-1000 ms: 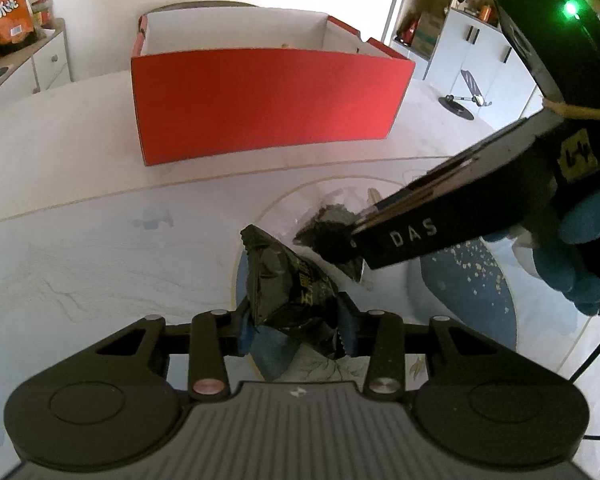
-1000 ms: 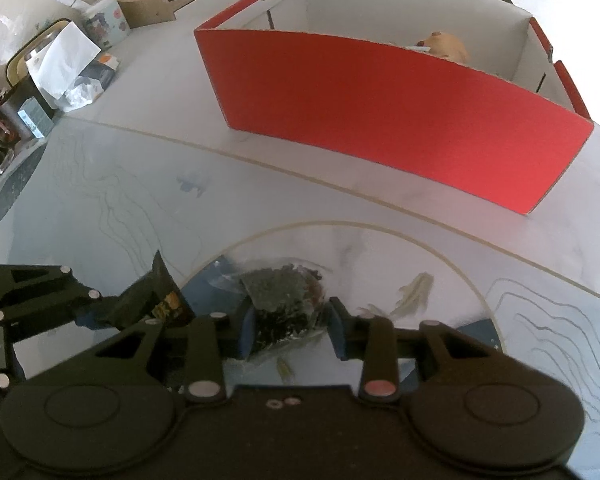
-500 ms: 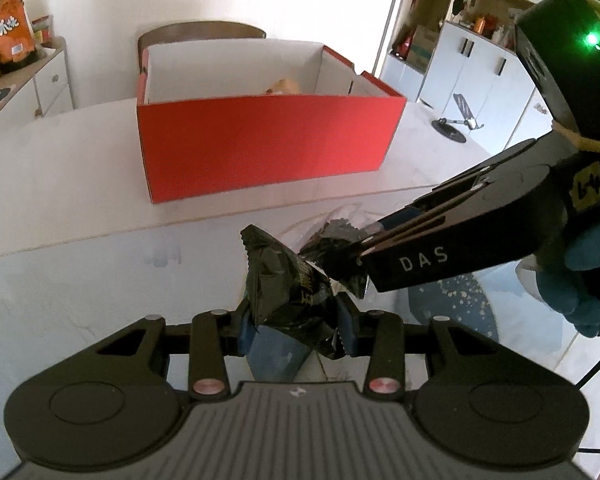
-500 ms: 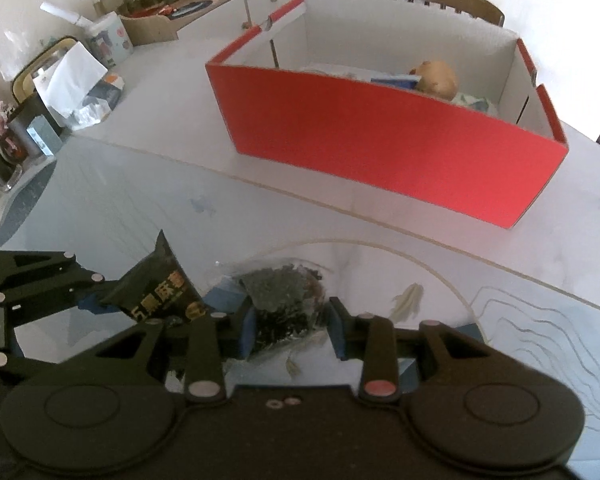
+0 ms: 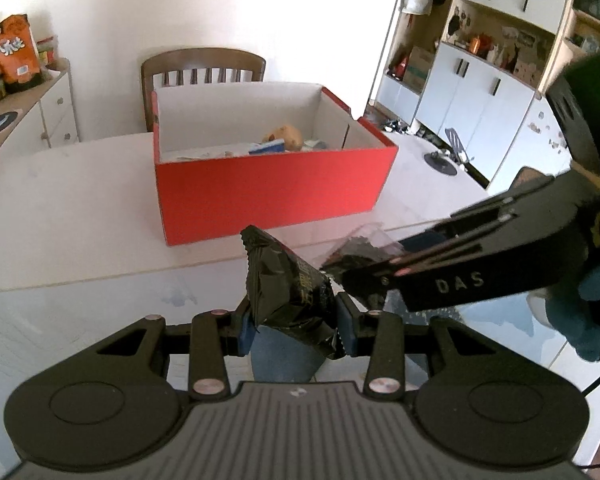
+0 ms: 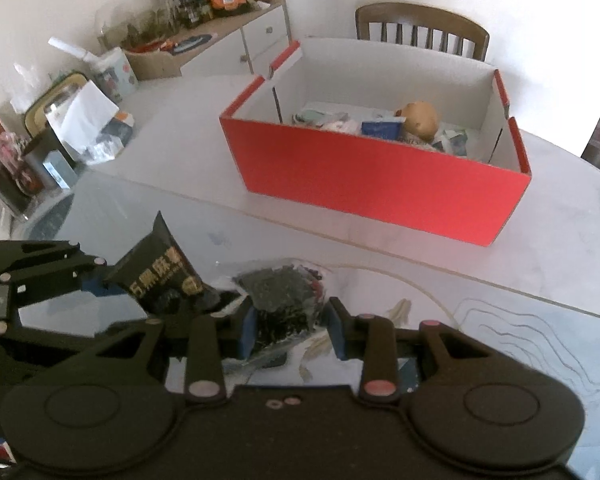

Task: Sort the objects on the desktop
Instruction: 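Lift the snack bag and seaweed bag and carry both over the red box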

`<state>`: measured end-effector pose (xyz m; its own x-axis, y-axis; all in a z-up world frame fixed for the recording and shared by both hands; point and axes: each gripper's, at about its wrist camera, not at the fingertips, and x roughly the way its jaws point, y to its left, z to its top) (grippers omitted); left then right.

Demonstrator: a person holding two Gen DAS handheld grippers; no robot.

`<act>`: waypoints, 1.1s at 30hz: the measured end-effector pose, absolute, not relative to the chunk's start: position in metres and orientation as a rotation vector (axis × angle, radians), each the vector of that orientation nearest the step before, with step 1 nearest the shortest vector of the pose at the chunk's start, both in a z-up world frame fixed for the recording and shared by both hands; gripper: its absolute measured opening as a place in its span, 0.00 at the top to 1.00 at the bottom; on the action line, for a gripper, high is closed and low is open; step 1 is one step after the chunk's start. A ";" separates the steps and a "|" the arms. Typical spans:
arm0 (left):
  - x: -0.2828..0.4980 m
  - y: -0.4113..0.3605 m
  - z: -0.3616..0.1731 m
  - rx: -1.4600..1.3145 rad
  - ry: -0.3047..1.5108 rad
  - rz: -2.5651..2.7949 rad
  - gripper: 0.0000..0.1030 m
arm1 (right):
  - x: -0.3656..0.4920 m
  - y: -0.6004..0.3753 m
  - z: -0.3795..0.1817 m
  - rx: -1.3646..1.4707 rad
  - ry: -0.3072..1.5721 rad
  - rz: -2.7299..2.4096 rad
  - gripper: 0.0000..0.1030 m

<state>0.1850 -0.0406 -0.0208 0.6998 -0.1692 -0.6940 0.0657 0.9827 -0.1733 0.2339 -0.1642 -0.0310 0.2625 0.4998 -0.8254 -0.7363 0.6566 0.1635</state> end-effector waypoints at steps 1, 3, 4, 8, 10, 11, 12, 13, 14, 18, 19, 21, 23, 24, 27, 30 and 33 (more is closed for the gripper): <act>0.184 -0.038 -0.018 -0.152 0.786 -0.132 0.62 | 0.233 -0.165 -0.028 -0.269 0.994 0.850 0.66; 0.184 -0.036 -0.014 -0.162 0.784 -0.131 0.62 | 0.231 -0.167 -0.023 -0.259 0.987 0.852 0.66; 0.184 -0.035 -0.011 -0.161 0.782 -0.128 0.62 | 0.231 -0.169 -0.021 -0.253 0.985 0.852 0.66; 0.187 -0.032 0.000 -0.165 0.769 -0.123 0.62 | 0.230 -0.171 -0.009 -0.247 0.975 0.847 0.66; 0.190 -0.031 0.004 -0.170 0.764 -0.115 0.62 | 0.230 -0.172 -0.003 -0.247 0.960 0.844 0.66; 0.193 -0.030 0.007 -0.177 0.762 -0.109 0.62 | 0.231 -0.173 0.000 -0.244 0.952 0.839 0.66; 0.194 -0.029 0.010 -0.186 0.759 -0.103 0.62 | 0.233 -0.174 0.004 -0.237 0.946 0.835 0.66; 0.196 -0.027 0.013 -0.198 0.757 -0.096 0.62 | 0.234 -0.176 0.007 -0.228 0.939 0.832 0.66; 0.199 -0.025 0.016 -0.213 0.755 -0.089 0.62 | 0.236 -0.177 0.011 -0.222 0.933 0.828 0.66; 0.210 -0.019 0.025 -0.264 0.745 -0.063 0.62 | 0.245 -0.181 0.021 -0.192 0.915 0.814 0.66; 0.213 -0.019 0.028 -0.269 0.740 -0.060 0.62 | 0.249 -0.182 0.023 -0.187 0.913 0.813 0.66; 0.218 -0.017 0.033 -0.273 0.729 -0.050 0.62 | 0.255 -0.183 0.027 -0.184 0.905 0.810 0.66; 0.224 -0.015 0.038 -0.274 0.720 -0.043 0.62 | 0.261 -0.183 0.031 -0.177 0.898 0.812 0.66; 0.228 -0.015 0.041 -0.275 0.716 -0.039 0.62 | 0.265 -0.183 0.033 -0.176 0.893 0.813 0.66; 0.239 -0.012 0.046 -0.280 0.711 -0.029 0.62 | 0.273 -0.183 0.037 -0.175 0.881 0.817 0.66; 0.250 -0.009 0.051 -0.284 0.709 -0.024 0.62 | 0.285 -0.183 0.042 -0.171 0.871 0.818 0.66; 0.261 -0.007 0.055 -0.279 0.708 -0.018 0.62 | 0.296 -0.184 0.044 -0.164 0.857 0.805 0.66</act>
